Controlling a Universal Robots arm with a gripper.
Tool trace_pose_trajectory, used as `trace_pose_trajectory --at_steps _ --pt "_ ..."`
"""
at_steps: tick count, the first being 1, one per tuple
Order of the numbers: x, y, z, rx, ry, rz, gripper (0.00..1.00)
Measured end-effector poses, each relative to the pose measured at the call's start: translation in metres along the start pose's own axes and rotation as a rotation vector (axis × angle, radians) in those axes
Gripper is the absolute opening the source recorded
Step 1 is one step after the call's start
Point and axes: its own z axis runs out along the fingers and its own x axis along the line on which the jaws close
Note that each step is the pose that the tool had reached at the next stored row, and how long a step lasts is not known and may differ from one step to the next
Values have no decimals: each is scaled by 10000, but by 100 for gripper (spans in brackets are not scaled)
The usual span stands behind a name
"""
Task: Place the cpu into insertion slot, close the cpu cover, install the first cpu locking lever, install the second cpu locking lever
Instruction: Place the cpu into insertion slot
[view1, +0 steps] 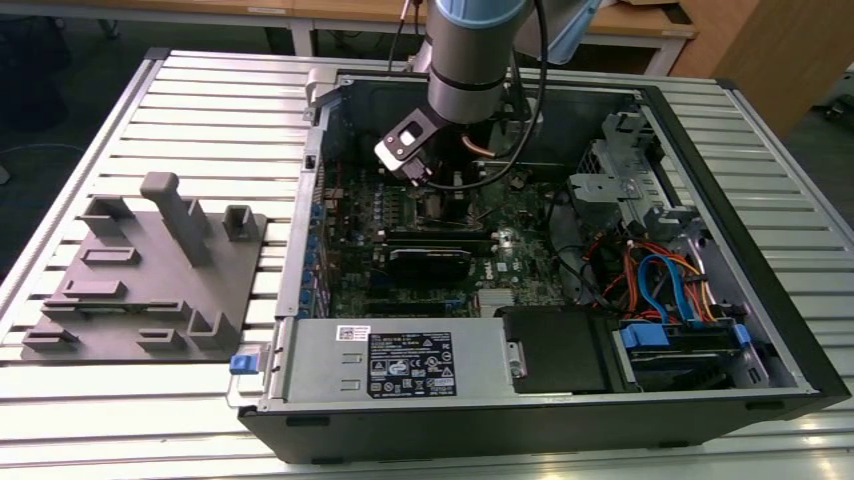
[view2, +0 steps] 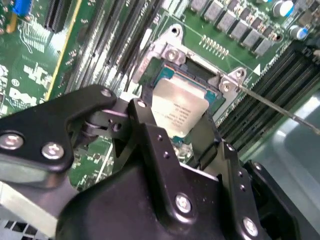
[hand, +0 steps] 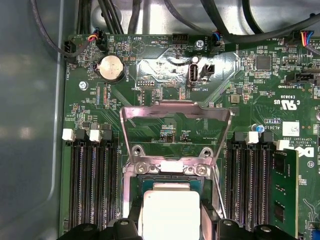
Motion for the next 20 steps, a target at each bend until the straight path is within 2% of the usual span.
trace_pose_trajectory --at_steps 9,20 --pt "2 0 -27 -6 2 9 54" --pt "0 -1 -1 -8 -5 181 54"
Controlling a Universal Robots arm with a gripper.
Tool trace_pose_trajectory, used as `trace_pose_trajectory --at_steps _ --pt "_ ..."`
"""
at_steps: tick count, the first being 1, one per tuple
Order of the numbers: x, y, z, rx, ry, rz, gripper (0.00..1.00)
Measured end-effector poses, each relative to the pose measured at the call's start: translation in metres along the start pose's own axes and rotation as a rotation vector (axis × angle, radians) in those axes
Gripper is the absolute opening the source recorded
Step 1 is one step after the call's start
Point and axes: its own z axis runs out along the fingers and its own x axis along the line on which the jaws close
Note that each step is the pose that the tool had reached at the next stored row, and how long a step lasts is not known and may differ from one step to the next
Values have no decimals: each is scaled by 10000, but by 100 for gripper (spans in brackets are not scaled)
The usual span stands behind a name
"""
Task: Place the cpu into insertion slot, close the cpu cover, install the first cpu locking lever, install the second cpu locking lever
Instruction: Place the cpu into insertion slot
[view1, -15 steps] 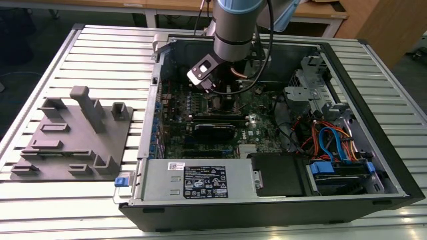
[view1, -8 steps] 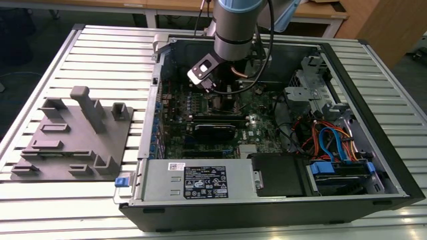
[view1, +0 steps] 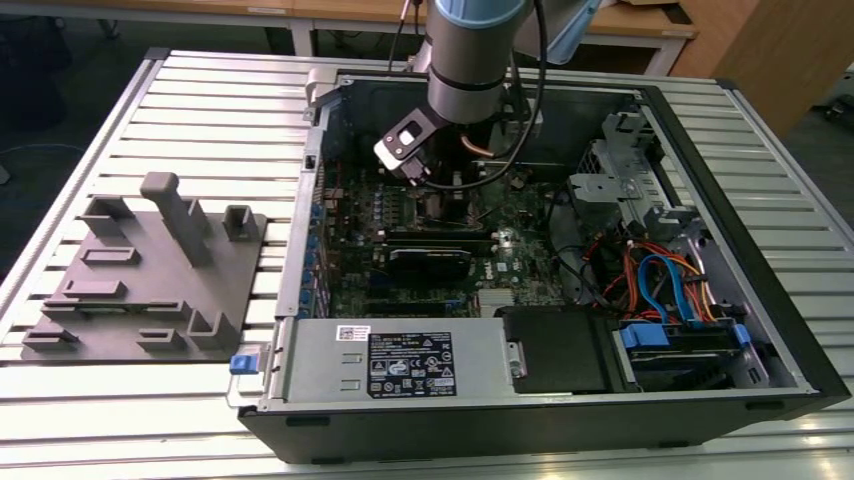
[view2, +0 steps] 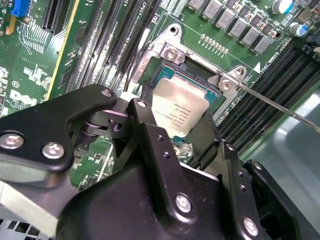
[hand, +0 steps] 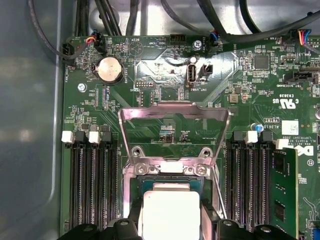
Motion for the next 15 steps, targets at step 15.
trace_pose_trajectory --at_steps 15 --pt "2 1 10 -8 10 19 55"
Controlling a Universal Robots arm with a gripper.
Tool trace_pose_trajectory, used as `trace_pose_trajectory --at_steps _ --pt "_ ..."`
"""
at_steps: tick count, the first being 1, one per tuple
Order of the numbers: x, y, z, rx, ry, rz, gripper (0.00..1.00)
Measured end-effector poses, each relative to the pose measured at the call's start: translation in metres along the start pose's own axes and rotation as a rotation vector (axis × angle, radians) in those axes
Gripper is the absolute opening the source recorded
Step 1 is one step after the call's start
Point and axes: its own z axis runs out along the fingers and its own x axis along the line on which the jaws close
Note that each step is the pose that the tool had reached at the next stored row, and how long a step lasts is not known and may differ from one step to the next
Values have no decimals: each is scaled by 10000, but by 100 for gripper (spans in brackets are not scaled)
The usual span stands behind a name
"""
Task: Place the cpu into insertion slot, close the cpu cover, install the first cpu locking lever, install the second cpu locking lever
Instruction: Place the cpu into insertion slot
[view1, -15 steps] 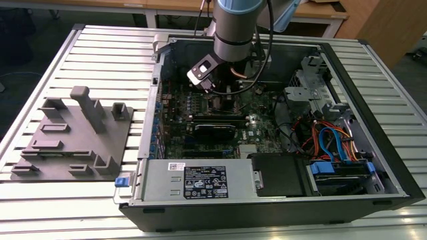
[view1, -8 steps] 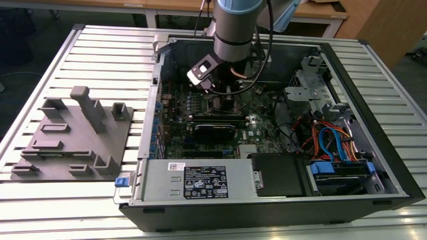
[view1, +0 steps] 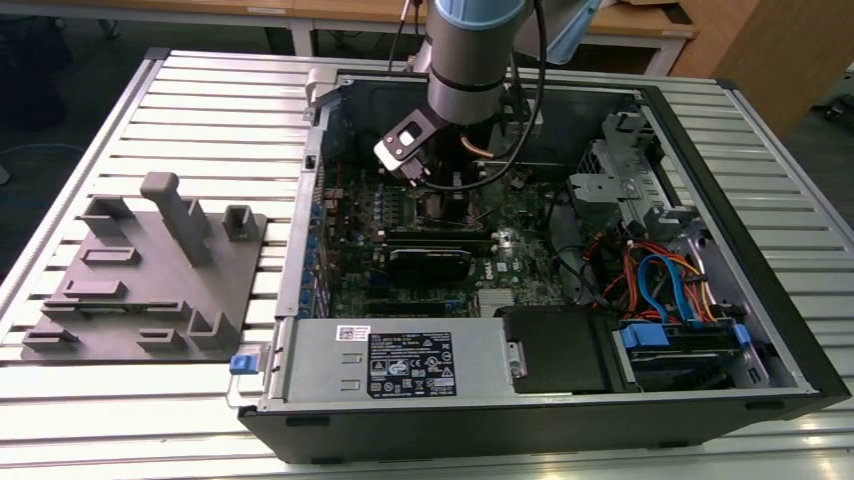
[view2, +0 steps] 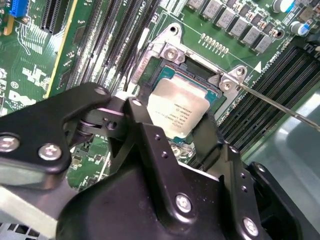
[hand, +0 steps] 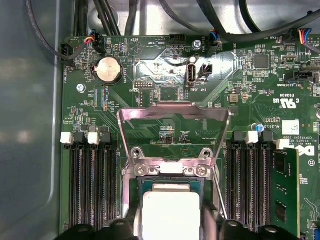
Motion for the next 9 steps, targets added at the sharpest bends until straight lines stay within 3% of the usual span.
trace_pose_trajectory --at_steps 1,9 --pt "0 0 -1 1 -2 0 61" --pt "-1 -1 -20 4 -8 1 61"
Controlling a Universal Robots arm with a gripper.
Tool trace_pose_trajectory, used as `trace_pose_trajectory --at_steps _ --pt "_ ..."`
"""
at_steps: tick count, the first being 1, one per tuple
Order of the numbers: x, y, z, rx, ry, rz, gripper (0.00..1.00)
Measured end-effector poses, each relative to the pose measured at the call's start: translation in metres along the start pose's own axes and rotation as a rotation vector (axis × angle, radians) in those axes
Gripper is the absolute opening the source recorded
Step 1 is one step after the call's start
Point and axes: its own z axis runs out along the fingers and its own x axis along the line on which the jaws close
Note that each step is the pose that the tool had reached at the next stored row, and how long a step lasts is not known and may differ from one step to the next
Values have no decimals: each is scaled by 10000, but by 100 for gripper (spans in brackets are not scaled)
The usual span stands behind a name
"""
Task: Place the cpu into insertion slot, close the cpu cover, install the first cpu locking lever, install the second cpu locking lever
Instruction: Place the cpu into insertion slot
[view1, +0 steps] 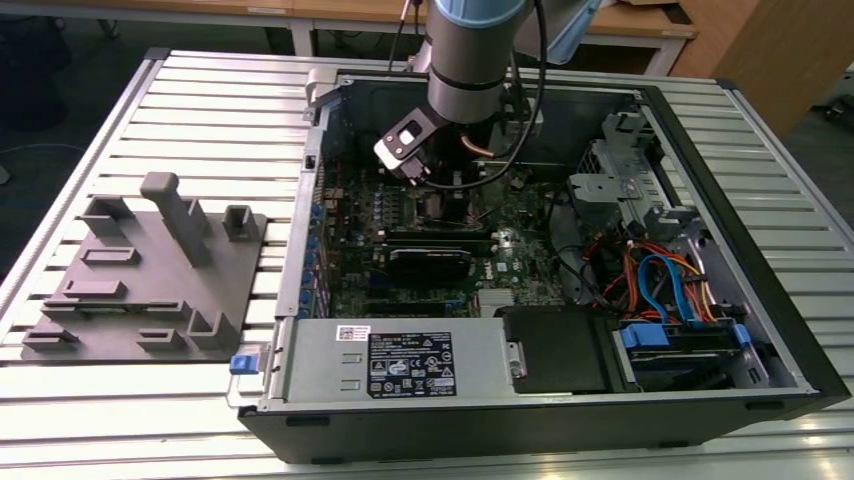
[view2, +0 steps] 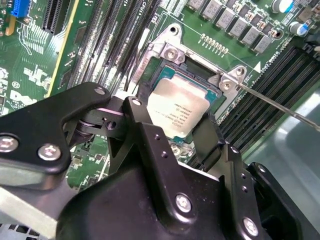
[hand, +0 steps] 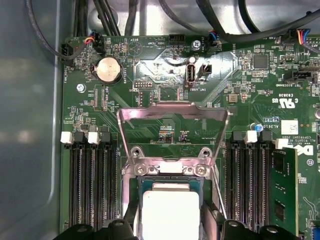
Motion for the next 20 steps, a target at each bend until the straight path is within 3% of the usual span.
trace_pose_trajectory --at_steps 9,13,14,16,17,19,20 --pt "6 2 -126 12 1 1 60" --pt "6 2 -128 13 3 1 41" --pt "6 2 -128 14 3 1 41" --pt "6 2 -128 15 1 1 29" --pt "6 2 -128 15 2 0 29" --pt "6 2 -128 15 2 1 18" --pt "6 2 -128 15 1 1 18"
